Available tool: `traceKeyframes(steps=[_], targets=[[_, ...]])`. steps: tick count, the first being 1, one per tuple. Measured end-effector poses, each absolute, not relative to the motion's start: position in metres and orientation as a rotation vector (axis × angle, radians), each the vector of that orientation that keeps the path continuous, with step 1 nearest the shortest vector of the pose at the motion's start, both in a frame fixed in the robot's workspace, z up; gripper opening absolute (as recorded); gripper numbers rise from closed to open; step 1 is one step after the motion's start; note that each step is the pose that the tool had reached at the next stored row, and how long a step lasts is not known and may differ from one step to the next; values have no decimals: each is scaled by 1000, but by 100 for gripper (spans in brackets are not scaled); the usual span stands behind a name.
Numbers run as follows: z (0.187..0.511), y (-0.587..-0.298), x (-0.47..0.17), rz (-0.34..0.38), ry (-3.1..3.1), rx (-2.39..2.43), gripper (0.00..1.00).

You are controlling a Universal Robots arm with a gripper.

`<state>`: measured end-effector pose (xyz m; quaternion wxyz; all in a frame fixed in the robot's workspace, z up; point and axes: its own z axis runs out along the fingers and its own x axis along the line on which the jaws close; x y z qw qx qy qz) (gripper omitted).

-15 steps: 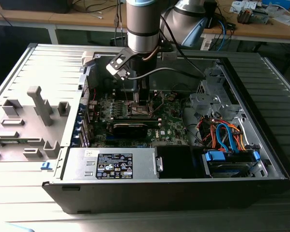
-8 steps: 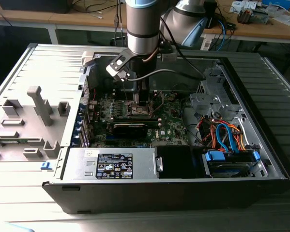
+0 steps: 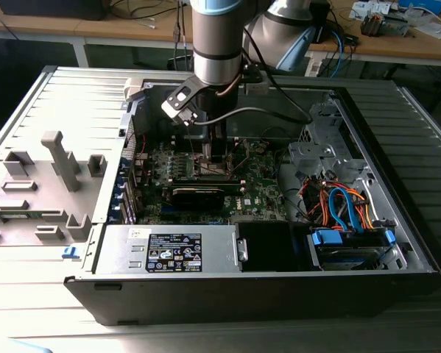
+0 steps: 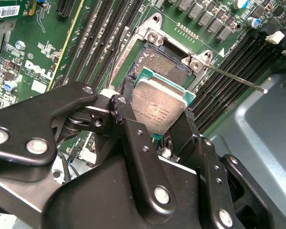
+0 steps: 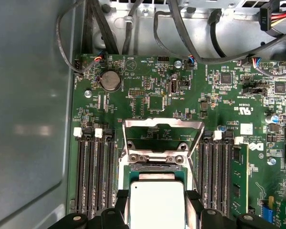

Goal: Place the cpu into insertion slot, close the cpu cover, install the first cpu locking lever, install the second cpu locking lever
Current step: 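Place the cpu into insertion slot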

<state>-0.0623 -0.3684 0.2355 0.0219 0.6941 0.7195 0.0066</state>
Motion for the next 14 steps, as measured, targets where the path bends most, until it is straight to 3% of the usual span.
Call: traceKeyframes(steps=[14], targets=[[230, -370, -63, 20, 2229, 2151, 55]])
